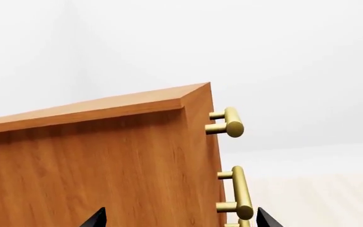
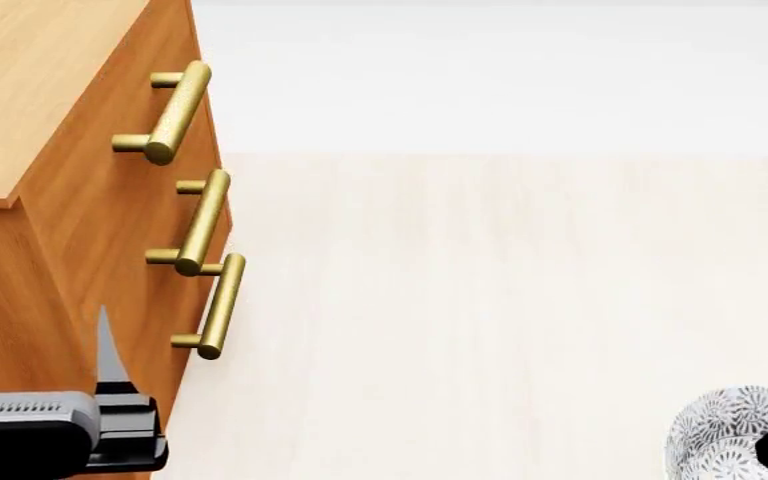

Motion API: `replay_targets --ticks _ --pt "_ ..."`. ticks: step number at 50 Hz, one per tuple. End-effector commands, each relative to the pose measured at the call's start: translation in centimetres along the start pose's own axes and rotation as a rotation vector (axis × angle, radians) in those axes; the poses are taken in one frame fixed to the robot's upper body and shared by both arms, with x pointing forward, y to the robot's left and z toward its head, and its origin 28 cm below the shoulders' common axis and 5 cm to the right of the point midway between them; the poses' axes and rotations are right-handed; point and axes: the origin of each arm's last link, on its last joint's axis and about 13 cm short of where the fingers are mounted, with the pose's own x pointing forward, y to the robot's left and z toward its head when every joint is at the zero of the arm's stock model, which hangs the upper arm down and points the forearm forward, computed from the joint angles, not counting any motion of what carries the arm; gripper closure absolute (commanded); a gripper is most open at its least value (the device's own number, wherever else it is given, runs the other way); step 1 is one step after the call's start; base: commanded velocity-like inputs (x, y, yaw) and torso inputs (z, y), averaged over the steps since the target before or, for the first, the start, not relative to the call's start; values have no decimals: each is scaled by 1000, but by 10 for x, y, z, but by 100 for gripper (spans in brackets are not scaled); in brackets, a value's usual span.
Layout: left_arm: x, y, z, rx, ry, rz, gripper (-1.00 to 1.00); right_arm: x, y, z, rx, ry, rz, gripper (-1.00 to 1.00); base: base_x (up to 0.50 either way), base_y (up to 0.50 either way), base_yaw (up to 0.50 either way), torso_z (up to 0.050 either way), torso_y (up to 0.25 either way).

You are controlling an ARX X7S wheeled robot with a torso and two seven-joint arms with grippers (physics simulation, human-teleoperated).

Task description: Close the top drawer of the cabinet and put the bowl on top of it.

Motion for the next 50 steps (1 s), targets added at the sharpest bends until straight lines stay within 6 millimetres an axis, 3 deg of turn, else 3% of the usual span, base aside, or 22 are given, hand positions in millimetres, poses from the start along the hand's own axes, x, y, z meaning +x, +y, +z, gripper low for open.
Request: replay_targets --ticks 1,50 --pt "0 -1 -1 4 -1 1 -100 -10 8 -7 6 56 8 -100 0 0 0 0 0" --pt "-2 -2 1 8 -1 -1 -100 -3 63 -45 -23 125 198 -100 0 0 0 0 0"
